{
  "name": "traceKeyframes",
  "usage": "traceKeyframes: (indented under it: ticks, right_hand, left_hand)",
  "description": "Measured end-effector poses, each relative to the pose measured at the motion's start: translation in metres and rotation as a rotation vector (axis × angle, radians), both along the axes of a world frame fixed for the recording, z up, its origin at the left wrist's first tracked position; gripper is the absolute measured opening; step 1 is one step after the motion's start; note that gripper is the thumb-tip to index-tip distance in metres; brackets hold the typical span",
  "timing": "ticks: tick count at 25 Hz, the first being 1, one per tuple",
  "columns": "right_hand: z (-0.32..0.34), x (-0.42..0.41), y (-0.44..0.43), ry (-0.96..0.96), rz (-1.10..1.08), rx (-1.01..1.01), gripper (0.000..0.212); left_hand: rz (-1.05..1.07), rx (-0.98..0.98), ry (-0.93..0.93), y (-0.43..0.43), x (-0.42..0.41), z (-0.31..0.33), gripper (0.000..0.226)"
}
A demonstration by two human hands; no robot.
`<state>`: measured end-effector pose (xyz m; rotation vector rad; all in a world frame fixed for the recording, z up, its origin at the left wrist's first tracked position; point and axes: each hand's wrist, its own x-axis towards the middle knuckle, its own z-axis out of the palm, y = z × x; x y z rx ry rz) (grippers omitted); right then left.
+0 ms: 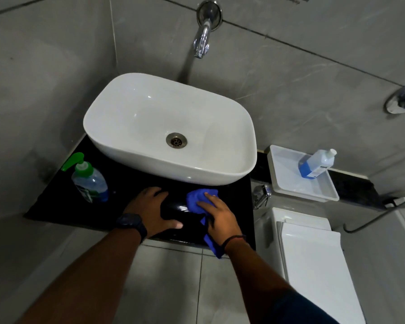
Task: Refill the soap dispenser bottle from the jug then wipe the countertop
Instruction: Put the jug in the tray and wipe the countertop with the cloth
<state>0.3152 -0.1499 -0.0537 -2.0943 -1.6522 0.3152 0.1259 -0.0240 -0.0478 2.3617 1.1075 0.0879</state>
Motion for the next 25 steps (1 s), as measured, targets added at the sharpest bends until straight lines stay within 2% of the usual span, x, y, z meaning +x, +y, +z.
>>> traceKeyframes:
  ticks: [4,9,12,15,20,25]
  right_hand:
    - [0.021,0.077,-0.035,0.072,-0.365,0.071,0.054]
    - [0.039,0.219,-0.051,0.096,-0.684,0.141,0.05]
    - [0.033,0.307,-0.039,0.114,-0.636,0.105,0.047]
    - [0.012,0.376,-0.019,0.115,-0.573,0.043,0.044]
    - [-0.04,0.446,0.016,0.11,-0.528,-0.061,0.045]
    - [-0.089,0.467,0.043,0.027,-0.437,-0.261,0.05]
  left_hand:
    - [-0.129,-0.003,-0.22,-0.029,0.094,0.02,0.074]
    - [-0.261,-0.138,-0.334,-0.081,0.252,0.018,0.048]
    - [-0.29,-0.115,-0.29,-0.079,0.353,0.007,0.045]
    - [-0.189,-0.035,-0.222,-0.045,0.431,-0.01,0.047]
    - [-0.197,0.1,-0.152,-0.002,0.504,-0.055,0.054]
    - [-0.256,0.207,-0.055,0.007,0.53,-0.104,0.069]
